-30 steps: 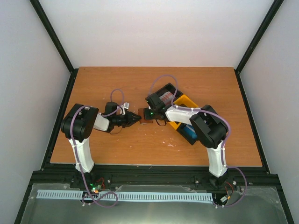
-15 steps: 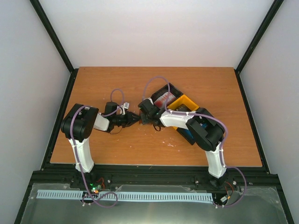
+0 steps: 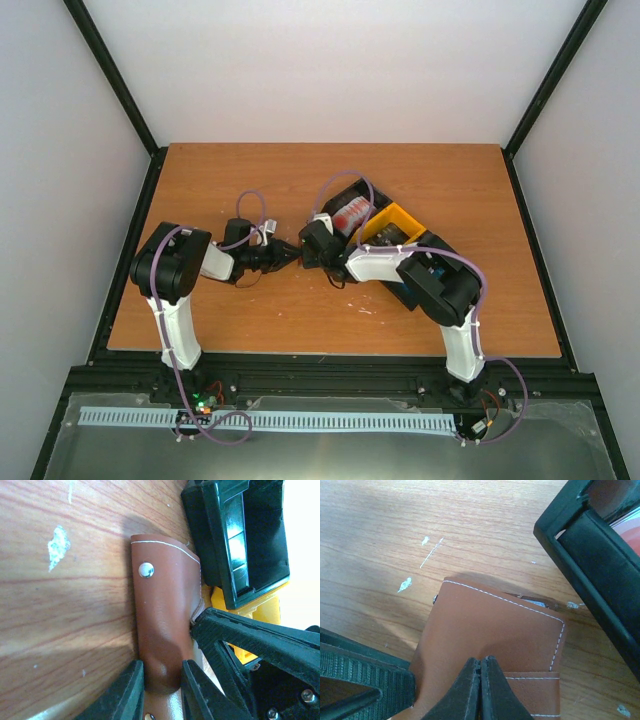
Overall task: Put the credit cards into the card holder
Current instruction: Close the card holder at the center of the board.
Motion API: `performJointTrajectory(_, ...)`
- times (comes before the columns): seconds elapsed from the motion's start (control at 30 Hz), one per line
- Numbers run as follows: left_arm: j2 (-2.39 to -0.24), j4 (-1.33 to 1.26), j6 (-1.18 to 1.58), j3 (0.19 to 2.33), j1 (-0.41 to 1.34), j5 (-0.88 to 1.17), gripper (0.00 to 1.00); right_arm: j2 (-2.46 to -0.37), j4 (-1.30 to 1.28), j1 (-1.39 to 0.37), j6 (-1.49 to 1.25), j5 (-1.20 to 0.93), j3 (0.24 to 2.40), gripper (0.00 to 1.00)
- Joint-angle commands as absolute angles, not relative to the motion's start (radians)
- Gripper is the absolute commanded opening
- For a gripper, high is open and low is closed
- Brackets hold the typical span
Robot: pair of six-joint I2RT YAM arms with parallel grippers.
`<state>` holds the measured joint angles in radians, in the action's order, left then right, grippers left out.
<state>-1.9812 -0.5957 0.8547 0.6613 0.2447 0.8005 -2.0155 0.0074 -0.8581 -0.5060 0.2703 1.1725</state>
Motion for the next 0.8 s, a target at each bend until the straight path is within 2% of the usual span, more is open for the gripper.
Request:
performJointTrajectory(0.0,-2.146,-0.244,0.797,0.578,0.216,0.49,0.24,-2.089,-0.133,-0.873,-0.572,0.139,1.086,0.03)
performJointTrajectory(0.1,-2.139,-0.243,0.792,0.578,0.216,0.491,0.25,-2.059,-0.155,-0.868,-0.564,0.153,1.115,0.05)
performJointTrajectory(0.2,-2.111,-0.227,0.789,0.579,0.216,0.486,0.26,-1.987,-0.174,-0.851,-0.552,0.166,1.157,0.17)
performJointTrajectory(0.4,-1.981,-0.16,0.771,0.584,0.216,0.461,0.34,-1.863,-0.304,-0.816,-0.572,0.239,1.227,0.38)
performJointTrajectory(0.6,-1.739,-0.069,0.75,0.567,0.216,0.419,0.45,-1.681,-0.466,-0.815,-0.614,0.346,1.203,0.51)
performJointTrajectory(0.77,-1.39,0.019,0.734,0.541,0.217,0.391,0.58,-1.469,-0.618,-0.811,-0.664,0.455,1.139,0.59)
